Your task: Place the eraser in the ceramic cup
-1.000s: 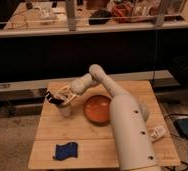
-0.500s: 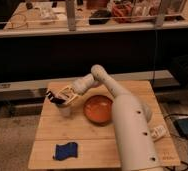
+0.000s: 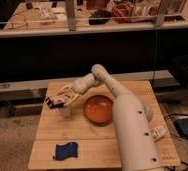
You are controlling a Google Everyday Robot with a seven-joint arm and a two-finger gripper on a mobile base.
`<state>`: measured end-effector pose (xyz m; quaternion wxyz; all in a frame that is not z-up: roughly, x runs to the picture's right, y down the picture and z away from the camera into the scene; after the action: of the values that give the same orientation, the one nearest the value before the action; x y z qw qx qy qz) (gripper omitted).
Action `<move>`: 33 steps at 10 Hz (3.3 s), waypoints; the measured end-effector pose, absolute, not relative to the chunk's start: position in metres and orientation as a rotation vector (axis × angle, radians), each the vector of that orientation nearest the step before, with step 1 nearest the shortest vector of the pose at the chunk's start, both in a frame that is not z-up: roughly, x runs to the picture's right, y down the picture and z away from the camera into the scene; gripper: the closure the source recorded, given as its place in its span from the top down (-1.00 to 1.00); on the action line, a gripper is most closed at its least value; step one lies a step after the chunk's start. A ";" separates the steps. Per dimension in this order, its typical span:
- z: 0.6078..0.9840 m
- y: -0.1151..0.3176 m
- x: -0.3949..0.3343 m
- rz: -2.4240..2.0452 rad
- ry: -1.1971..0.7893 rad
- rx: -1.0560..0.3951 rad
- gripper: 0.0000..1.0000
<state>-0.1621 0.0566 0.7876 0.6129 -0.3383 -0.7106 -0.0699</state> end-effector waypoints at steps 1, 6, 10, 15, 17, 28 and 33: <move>0.787 0.055 -0.163 -0.166 -1.636 -0.777 0.60; 0.786 0.051 -0.158 -0.153 -1.615 -0.752 0.60; 0.788 0.048 -0.148 -0.120 -1.594 -0.731 0.60; 0.788 0.049 -0.149 -0.121 -1.596 -0.732 0.60; 0.788 0.049 -0.150 -0.122 -1.596 -0.733 0.60; 0.788 0.048 -0.149 -0.121 -1.596 -0.732 0.60; 0.788 0.048 -0.149 -0.121 -1.596 -0.732 0.60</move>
<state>-0.1489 0.0484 0.7876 0.6372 -0.3206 -0.6988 -0.0531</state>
